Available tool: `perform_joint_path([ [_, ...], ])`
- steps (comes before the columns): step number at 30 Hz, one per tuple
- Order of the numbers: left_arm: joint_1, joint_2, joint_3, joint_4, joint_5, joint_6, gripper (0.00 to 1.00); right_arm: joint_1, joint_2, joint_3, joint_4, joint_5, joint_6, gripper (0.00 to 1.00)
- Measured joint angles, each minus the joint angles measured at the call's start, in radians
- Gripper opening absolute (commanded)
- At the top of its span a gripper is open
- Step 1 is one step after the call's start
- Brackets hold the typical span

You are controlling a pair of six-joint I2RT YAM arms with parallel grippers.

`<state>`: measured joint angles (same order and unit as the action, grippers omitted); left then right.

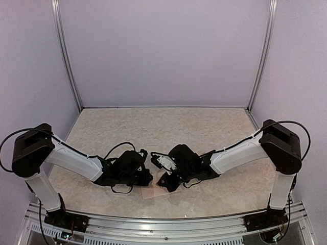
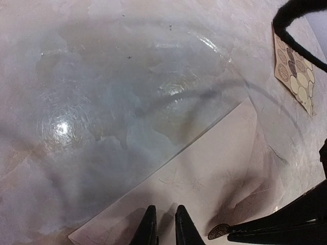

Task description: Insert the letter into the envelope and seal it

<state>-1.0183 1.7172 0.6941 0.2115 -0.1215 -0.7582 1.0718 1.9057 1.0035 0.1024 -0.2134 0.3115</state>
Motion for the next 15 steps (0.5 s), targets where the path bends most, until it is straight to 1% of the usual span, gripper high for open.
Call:
perform_joint_path([
  [15,-0.003,0.007,0.0,0.014,-0.001,0.0,0.11,0.006,0.021,0.0,0.0,-0.021,0.0,0.0],
])
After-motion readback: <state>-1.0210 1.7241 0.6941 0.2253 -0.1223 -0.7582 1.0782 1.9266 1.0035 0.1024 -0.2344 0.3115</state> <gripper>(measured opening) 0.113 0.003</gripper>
